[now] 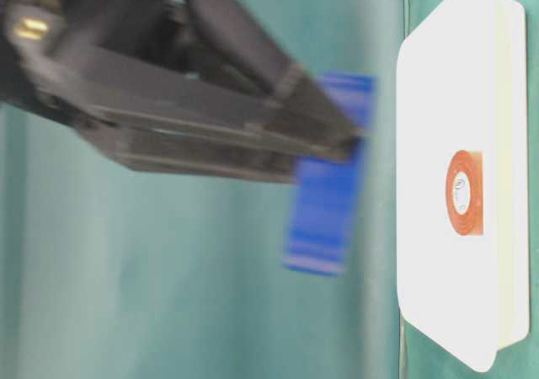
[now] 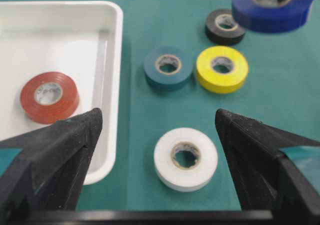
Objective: Pick up the tape from a random location and place it into the white case.
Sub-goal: 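Lift the blue tape roll with the right gripper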
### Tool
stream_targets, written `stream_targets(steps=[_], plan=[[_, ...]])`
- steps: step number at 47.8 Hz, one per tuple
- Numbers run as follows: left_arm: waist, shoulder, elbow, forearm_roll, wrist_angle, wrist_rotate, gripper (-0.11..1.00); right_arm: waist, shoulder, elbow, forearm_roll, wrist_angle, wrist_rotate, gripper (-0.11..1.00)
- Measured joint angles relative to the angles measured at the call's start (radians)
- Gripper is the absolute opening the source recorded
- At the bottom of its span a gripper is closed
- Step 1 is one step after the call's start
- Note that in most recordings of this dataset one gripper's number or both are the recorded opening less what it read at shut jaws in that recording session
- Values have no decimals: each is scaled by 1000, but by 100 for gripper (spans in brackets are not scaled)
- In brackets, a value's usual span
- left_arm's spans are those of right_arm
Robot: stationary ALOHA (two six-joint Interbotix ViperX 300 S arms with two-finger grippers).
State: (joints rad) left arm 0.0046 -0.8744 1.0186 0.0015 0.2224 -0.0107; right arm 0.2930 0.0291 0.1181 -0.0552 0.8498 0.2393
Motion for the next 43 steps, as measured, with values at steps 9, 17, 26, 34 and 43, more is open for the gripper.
stream_targets(steps=[9, 17, 26, 34, 43], plan=[[0, 0, 0, 0, 6, 0, 96, 0, -49, -25, -2, 46, 0, 32], [-2, 0, 0, 0, 8, 0, 96, 0, -75, -35, 0, 71, 0, 32], [0, 0, 0, 0, 8, 0, 96, 2, -78, -37, 0, 75, -2, 32], [0, 0, 0, 0, 11, 0, 96, 2, -78, -37, -2, 75, -2, 32], [-2, 0, 0, 2, 12, 0, 96, 0, -78, -37, 0, 75, -2, 32]])
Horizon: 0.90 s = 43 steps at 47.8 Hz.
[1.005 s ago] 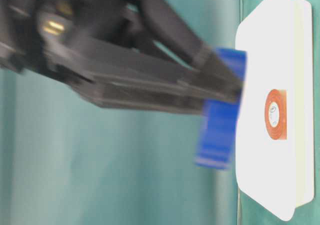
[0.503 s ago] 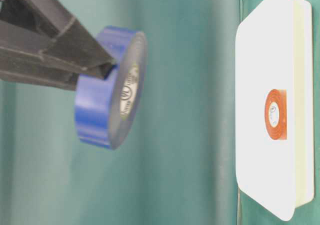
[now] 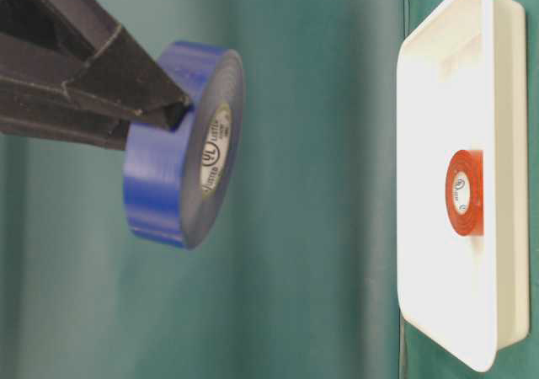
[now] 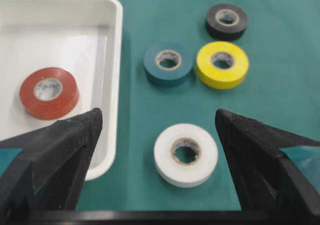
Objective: Pick up the tape from a random location and place it into the white case.
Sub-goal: 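Lift the blue tape roll with the right gripper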
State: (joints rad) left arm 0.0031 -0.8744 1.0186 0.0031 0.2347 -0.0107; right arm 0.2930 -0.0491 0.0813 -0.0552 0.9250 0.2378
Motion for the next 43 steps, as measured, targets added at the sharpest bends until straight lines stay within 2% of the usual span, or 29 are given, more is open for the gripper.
stream_targets(steps=[35, 43], plan=[[0, 0, 0, -2, 0, 0, 96, 2, 0, 0, -2, 8, 0, 32], [0, 2, 0, -2, 0, 0, 96, 2, 0, 0, -34, 9, 3, 32]])
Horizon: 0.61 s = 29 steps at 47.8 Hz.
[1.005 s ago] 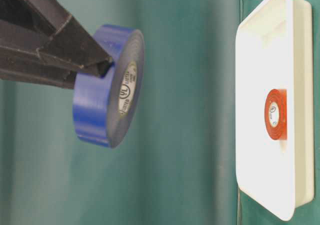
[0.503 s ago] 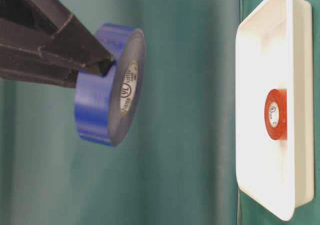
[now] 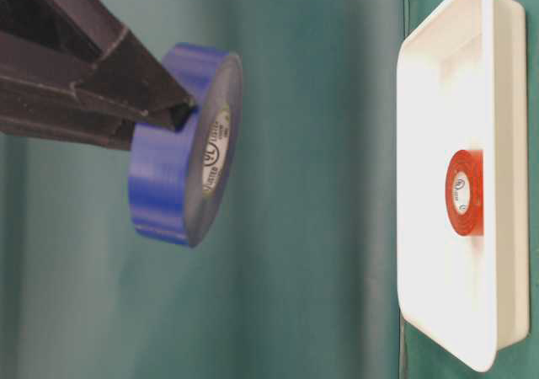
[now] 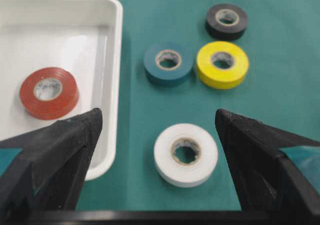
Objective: Pick up the tape from a random location and place it into the white case.
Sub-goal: 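Lift the blue tape roll with the right gripper, then carry the blue tape roll over the white tray's upper right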
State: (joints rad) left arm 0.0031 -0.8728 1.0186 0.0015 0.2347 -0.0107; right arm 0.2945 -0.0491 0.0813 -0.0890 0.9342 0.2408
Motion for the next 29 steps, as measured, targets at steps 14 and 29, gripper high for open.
stream_targets(steps=[14, 29], plan=[[0, -2, 0, 0, 0, 0, 96, -84, 0, 0, -38, 12, 5, 32], [2, -2, 0, 0, 0, 0, 96, -253, 0, 0, -80, 12, 3, 32]])
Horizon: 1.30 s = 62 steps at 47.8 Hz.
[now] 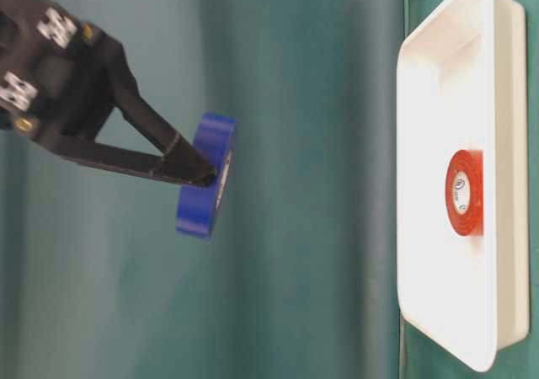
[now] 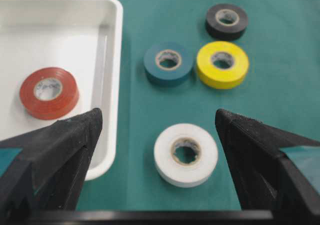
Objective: Pick up the tape from a random location and place it into the white case.
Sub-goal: 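Carry the blue tape roll over the white tray's upper right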
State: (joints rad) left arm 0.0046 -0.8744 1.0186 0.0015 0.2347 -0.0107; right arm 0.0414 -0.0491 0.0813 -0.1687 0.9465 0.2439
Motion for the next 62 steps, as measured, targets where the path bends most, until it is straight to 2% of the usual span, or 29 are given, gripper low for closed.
stream_targets(steps=[17, 31, 47, 62], plan=[[-2, 0, 0, 0, 0, 0, 96, -181, 0, 0, -49, -9, -9, 32], [0, 0, 0, 0, 2, -3, 96, -301, 26, 0, -57, -64, -8, 32], [0, 0, 0, 0, 6, -3, 96, -319, 29, 12, -58, -32, -12, 32], [-2, 0, 0, 0, 8, -3, 96, -344, -57, 123, -58, -29, -2, 32]])
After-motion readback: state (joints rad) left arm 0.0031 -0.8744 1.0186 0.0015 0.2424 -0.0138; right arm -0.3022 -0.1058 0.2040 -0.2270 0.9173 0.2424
